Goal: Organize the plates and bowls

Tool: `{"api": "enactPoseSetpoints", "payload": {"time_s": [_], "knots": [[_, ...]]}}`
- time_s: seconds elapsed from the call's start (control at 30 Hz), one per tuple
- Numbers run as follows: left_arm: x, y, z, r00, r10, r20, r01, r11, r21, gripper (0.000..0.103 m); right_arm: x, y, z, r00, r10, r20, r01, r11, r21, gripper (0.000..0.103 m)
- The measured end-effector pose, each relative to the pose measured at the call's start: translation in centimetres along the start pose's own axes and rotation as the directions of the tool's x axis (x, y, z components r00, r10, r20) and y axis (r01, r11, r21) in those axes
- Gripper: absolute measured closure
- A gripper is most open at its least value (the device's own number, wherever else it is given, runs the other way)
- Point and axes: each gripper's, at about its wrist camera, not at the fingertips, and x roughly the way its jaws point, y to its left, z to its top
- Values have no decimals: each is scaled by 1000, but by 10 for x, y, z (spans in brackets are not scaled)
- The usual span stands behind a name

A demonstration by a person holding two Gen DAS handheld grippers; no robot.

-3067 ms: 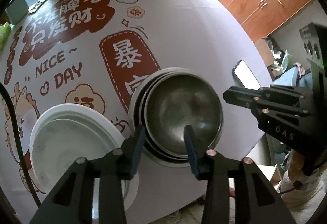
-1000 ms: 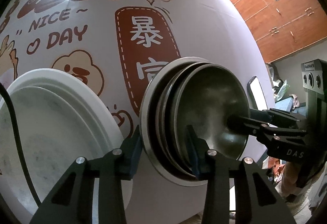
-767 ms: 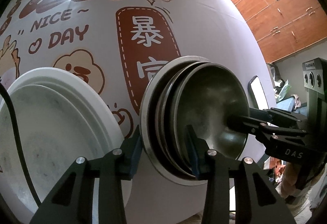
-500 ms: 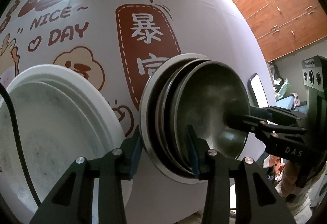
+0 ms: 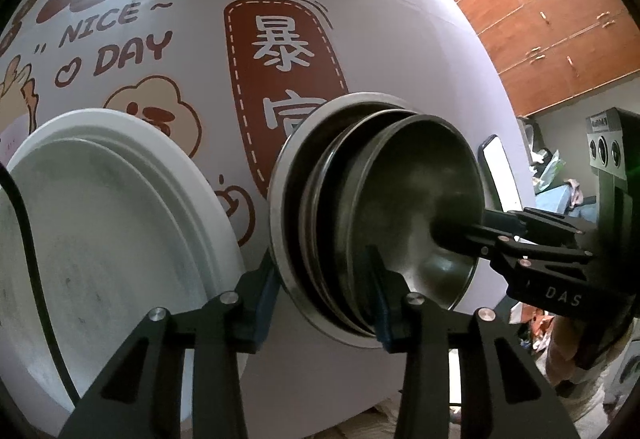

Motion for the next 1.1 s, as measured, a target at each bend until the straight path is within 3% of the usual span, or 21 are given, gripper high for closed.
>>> {"api": "enactPoseSetpoints", "payload": {"time_s": [0.3, 0.53, 0.73, 0.87, 1.1], "knots": [[-50, 1, -10, 994, -18, 110, 18, 1000, -1, 64, -33, 25, -4, 998, 10, 57, -9, 1000, -24, 67], [-115, 16, -25, 970, 15, 241, -14, 1000, -6, 64, -62, 80, -3, 993, 54, 107, -41, 992, -116, 67], [-155, 59, -45, 945, 82, 315, -55, 994, -92, 63, -51, 135, 3, 991, 97, 92, -76, 975, -209, 67], [-155, 99, -54, 944, 114, 310, -61, 983, -176, 63, -19, 165, 9, 993, 110, 34, -99, 967, -235, 67], [-120, 155, -63, 968, 127, 218, -64, 959, -275, 64, 32, 184, 9, 994, 86, -69, -99, 969, -225, 67]]}}
